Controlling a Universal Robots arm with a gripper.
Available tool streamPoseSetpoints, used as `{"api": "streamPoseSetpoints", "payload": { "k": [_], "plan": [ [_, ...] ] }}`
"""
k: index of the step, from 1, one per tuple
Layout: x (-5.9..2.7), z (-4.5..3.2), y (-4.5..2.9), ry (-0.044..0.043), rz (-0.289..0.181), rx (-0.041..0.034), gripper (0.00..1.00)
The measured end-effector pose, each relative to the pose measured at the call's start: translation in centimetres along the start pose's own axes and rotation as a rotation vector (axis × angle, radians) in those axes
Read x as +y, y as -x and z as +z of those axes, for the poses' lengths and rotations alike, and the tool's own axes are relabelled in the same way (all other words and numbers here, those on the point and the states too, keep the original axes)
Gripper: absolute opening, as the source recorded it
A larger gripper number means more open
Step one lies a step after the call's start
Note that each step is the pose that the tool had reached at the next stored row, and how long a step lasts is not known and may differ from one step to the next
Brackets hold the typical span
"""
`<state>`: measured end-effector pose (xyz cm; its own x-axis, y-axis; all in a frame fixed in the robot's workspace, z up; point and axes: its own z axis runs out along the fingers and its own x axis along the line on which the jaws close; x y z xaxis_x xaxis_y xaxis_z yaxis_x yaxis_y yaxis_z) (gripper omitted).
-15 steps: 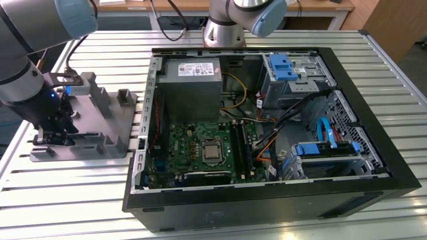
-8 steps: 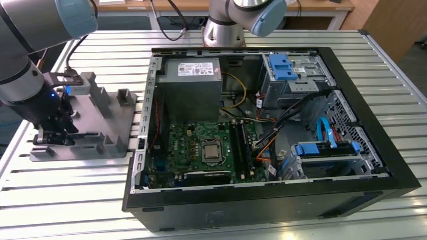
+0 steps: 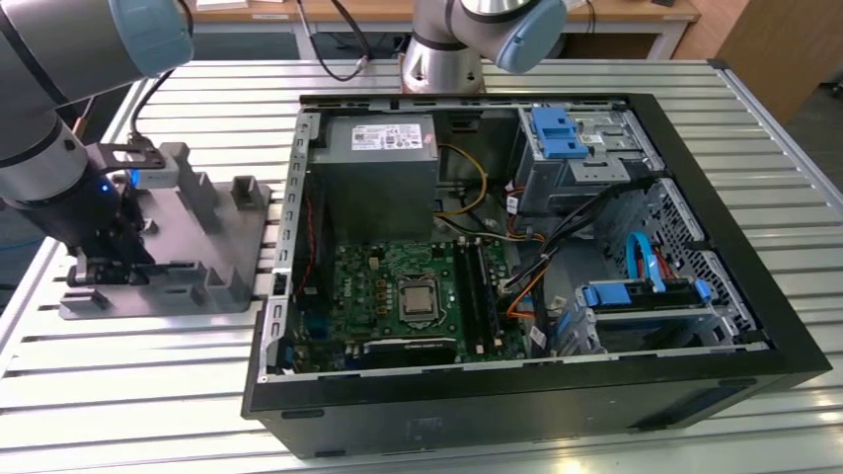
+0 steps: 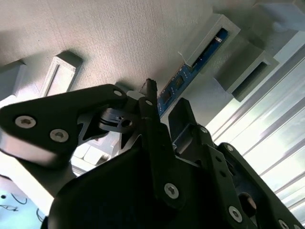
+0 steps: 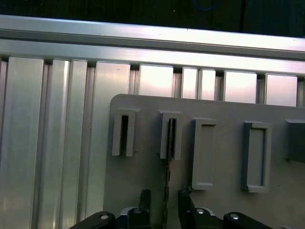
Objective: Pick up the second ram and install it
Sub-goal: 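Pick up the second ram and move it above second insertion slot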
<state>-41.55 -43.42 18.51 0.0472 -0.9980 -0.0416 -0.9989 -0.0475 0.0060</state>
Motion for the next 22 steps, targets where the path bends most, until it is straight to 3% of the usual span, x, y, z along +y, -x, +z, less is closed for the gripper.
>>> {"api": "streamPoseSetpoints", "payload": {
  "k": [1, 2, 5, 20, 22],
  "plan": [
    [0.00, 0.00, 0.00, 0.0000, 0.000, 0.0000, 0.34],
    [0.00, 0.00, 0.00, 0.0000, 0.000, 0.0000, 0.34],
    [0.00, 0.00, 0.00, 0.0000, 0.000, 0.0001, 0.16],
    [0.00, 0.00, 0.00, 0.0000, 0.001, 0.0004, 0.14],
    [-0.01, 0.01, 0.00, -0.0009, 0.020, 0.0003, 0.14]
  ]
}}
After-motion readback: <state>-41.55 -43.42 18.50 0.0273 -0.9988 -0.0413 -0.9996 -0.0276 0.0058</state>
